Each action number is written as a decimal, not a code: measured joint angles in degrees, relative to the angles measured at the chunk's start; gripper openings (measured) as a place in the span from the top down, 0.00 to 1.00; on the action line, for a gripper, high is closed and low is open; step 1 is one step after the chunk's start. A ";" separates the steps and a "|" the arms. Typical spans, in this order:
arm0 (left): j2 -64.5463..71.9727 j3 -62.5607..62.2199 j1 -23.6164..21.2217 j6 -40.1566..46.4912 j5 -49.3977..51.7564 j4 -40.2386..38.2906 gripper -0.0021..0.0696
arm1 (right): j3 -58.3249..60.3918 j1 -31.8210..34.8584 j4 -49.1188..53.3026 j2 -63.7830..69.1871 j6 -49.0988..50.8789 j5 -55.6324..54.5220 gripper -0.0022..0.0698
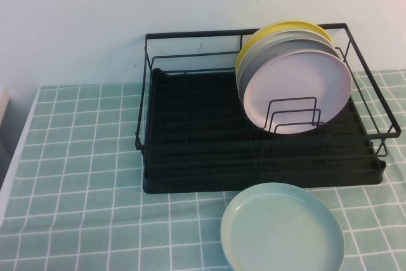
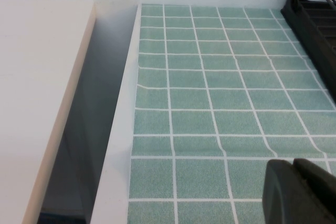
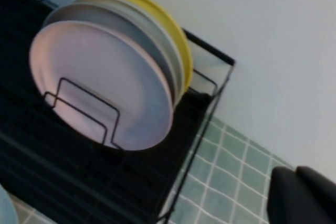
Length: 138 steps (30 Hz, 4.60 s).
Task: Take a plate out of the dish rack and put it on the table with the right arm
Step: Grasp the plate from the shelf, then place the plate from the table
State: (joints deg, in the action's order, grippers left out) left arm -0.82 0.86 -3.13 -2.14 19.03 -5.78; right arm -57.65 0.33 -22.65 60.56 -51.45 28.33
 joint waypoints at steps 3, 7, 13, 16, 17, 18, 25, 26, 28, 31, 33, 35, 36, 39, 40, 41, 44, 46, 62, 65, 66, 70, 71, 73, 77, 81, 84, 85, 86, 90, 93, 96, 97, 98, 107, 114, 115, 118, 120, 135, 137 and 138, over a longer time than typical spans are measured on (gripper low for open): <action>0.00 0.00 0.00 0.00 0.00 0.00 0.98 | -2.60 -0.38 -7.76 6.86 -11.54 2.40 0.97; 0.00 0.00 0.00 0.00 0.00 0.00 0.98 | -4.98 -2.54 -15.63 14.70 -26.68 2.84 0.97; 0.00 0.00 0.00 0.00 0.00 0.00 0.98 | -8.29 -6.12 -17.68 25.22 -34.24 2.37 0.89; 0.00 0.00 0.00 0.00 0.00 0.00 0.98 | -9.79 -7.23 -17.95 29.22 -36.20 1.39 0.73; 0.00 0.00 0.00 0.00 0.00 0.00 0.98 | -10.15 -7.51 -18.04 30.18 -36.35 0.77 0.68; 0.00 0.00 0.00 0.00 0.00 0.00 0.98 | -10.65 -7.52 -18.04 31.28 -36.60 0.06 0.63; 0.00 0.00 0.00 0.00 0.00 0.00 0.98 | -12.58 -7.62 -19.23 36.17 -37.10 -6.77 0.55; 0.00 0.00 0.00 0.00 0.00 0.00 0.98 | -12.84 -7.62 -19.38 36.65 -37.10 -7.45 0.55; 0.00 0.00 0.00 0.00 0.00 0.00 0.98 | -13.21 -7.62 -19.71 37.74 -37.12 -8.70 0.55; 0.00 0.00 0.00 0.00 0.00 0.00 0.98 | -14.52 -7.62 -19.84 39.43 -37.12 -9.22 0.55; 0.00 0.00 0.00 0.00 0.00 0.00 0.98 | -15.53 -7.62 -20.09 40.71 -37.12 -9.48 0.55; 0.00 0.00 0.00 0.00 0.00 0.00 0.98 | -16.55 -7.62 -20.67 41.85 -37.12 -9.74 0.55; 0.00 0.00 0.00 0.00 0.00 0.00 0.98 | -16.99 -7.62 -20.93 42.44 -37.12 -9.97 0.54; 0.00 0.00 0.00 0.00 0.00 0.00 0.98 | -18.06 -7.62 -21.30 43.81 -37.22 -10.12 0.54; 0.00 0.00 0.00 0.00 0.00 0.00 0.98 | -18.31 -7.62 -21.30 44.06 -37.22 -10.12 0.54; 0.00 0.00 0.00 0.00 0.00 0.00 0.98 | -18.42 -7.62 -21.30 44.56 -37.22 -10.21 0.54; 0.00 0.00 0.00 0.00 0.00 0.00 0.98 | -18.55 -7.62 -21.30 45.54 -37.22 -10.33 0.54; 0.00 0.00 0.00 0.00 0.00 0.00 0.98 | -18.55 -7.62 -21.34 46.21 -37.22 -10.47 0.55; 0.00 0.00 0.00 0.00 0.00 0.00 0.98 | -18.55 -7.62 -21.71 46.24 -39.94 -13.94 0.93; 0.00 0.00 0.00 0.00 0.00 0.00 0.98 | -18.55 -7.62 -21.71 44.21 -40.21 -14.18 0.93; 0.00 0.00 0.00 0.00 0.00 0.00 0.98 | -18.55 -7.62 -21.71 43.52 -40.15 -14.17 0.94; 0.00 0.00 0.00 0.00 0.00 0.00 0.98 | -18.55 -7.62 -21.71 40.20 -40.58 -14.33 0.94; 0.00 0.00 0.00 0.00 0.00 0.00 0.98 | -18.55 -7.62 -21.71 39.42 -40.71 -14.33 0.94; 0.00 0.00 0.00 0.00 0.00 0.00 0.98 | -18.55 -7.62 -21.71 37.97 -40.80 -14.33 0.94; 0.00 0.00 0.00 0.00 0.00 0.00 0.98 | -18.55 -7.62 -21.71 34.28 -41.21 -14.10 0.95; 0.00 0.00 0.00 0.00 0.00 0.00 0.98 | -18.55 -7.62 -23.09 28.82 -41.29 -13.99 0.95; 0.00 0.00 0.00 0.00 0.00 0.00 0.97 | -18.55 -7.62 -26.45 23.56 -40.40 -13.08 0.95; 0.00 0.00 0.00 0.00 0.00 0.00 0.97 | -18.55 -7.62 -27.58 21.47 -39.06 -12.31 0.95; 0.00 0.00 0.00 0.00 0.00 0.00 0.97 | -18.55 -7.62 -28.31 19.36 -36.76 -11.17 0.95; 0.00 0.00 0.00 0.00 0.00 0.00 0.98 | -18.55 -7.62 -27.62 12.25 -23.40 -4.43 0.95; 0.00 0.00 0.00 0.00 0.00 0.00 0.98 | -18.78 -7.62 -20.80 9.21 -9.64 3.59 0.95; 0.00 0.00 0.00 0.00 0.00 0.00 0.98 | -18.78 -7.62 -11.69 8.07 1.25 12.90 0.95; 0.00 0.00 0.00 0.00 0.00 0.00 0.98 | -18.78 -7.62 -8.66 7.98 5.46 17.76 0.95; 0.00 0.00 0.00 0.00 0.00 0.00 0.98 | -18.78 -7.62 -6.08 7.98 8.45 21.89 0.95; 0.00 0.00 0.00 0.00 0.00 0.00 0.98 | -12.46 -7.62 -0.50 7.75 21.82 41.98 0.95; 0.00 0.00 0.00 0.00 0.00 0.00 0.98 | 10.48 -7.62 -2.93 4.65 24.33 29.93 0.95; 0.00 0.00 0.00 0.00 0.00 0.00 0.98 | 13.23 -7.62 -4.57 4.53 24.33 27.09 0.95; 0.00 0.00 0.00 0.00 0.00 0.00 0.98 | 18.02 -7.62 -8.15 5.36 24.33 21.10 0.95; 0.00 0.00 0.00 0.00 0.00 0.00 0.98 | 18.89 -7.62 -8.66 7.29 24.33 19.12 0.95; 0.00 0.00 0.00 0.00 0.00 0.00 0.98 | 16.64 -7.62 -12.81 27.23 22.88 9.47 0.95; 0.00 0.00 0.00 0.00 0.00 0.00 0.98 | 16.50 -7.62 -14.34 28.76 21.80 8.42 0.95; 0.00 0.00 0.00 0.00 0.00 0.00 0.98 | 16.50 -7.62 -15.52 29.32 20.94 7.87 0.95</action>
State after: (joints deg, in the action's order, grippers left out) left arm -0.82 0.86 -3.13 -2.14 19.03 -5.78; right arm -41.15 -7.29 -38.18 89.88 -30.51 36.20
